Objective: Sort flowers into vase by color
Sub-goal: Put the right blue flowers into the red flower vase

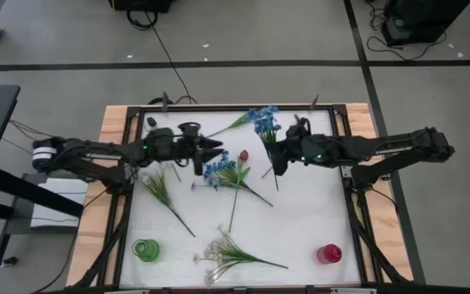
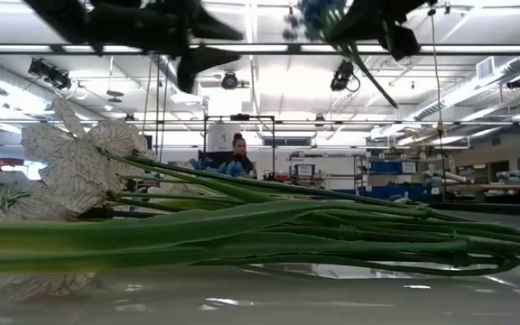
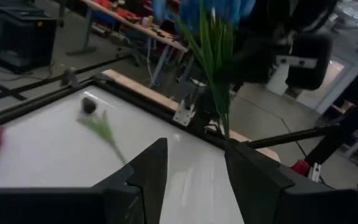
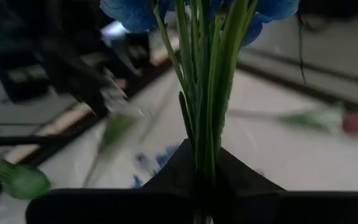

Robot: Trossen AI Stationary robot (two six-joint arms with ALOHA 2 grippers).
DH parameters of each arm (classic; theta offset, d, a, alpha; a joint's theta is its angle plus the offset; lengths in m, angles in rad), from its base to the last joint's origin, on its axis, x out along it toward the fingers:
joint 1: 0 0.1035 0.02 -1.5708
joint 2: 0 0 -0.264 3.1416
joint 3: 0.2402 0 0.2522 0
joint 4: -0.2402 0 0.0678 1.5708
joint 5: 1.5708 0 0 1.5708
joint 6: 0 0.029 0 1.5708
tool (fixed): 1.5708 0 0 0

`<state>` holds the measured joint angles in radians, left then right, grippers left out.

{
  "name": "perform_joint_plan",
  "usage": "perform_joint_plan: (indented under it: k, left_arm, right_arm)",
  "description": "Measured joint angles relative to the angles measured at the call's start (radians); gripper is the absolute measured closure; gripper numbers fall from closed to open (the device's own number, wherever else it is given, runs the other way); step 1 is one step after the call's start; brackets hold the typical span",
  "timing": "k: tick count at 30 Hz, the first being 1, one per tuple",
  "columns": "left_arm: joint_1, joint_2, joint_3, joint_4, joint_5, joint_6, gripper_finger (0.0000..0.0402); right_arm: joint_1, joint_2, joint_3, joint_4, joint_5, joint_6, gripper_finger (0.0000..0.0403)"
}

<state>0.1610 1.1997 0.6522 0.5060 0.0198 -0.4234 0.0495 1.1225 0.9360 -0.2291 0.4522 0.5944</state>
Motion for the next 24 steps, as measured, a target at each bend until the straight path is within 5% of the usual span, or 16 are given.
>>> perform_joint_plan:
  k: [13,20,24]
  left_arm:
    - [-0.042,0.329,0.425,-0.066,0.081,0.134,0.0234]
    - [-0.041,0.392,0.514,-0.093,0.172,0.164,0.0242]
    - [-0.04,0.392,0.518,-0.095,0.175,0.15,0.0292]
  right_arm:
    - [-0.019,0.002,0.0,0.35,-0.041,-0.28,0.0373]
    - [-0.018,0.003,0.0,0.458,-0.061,-0.336,0.0373]
    - [-0.018,0.002,0.0,0.462,-0.062,-0.336,0.0373]
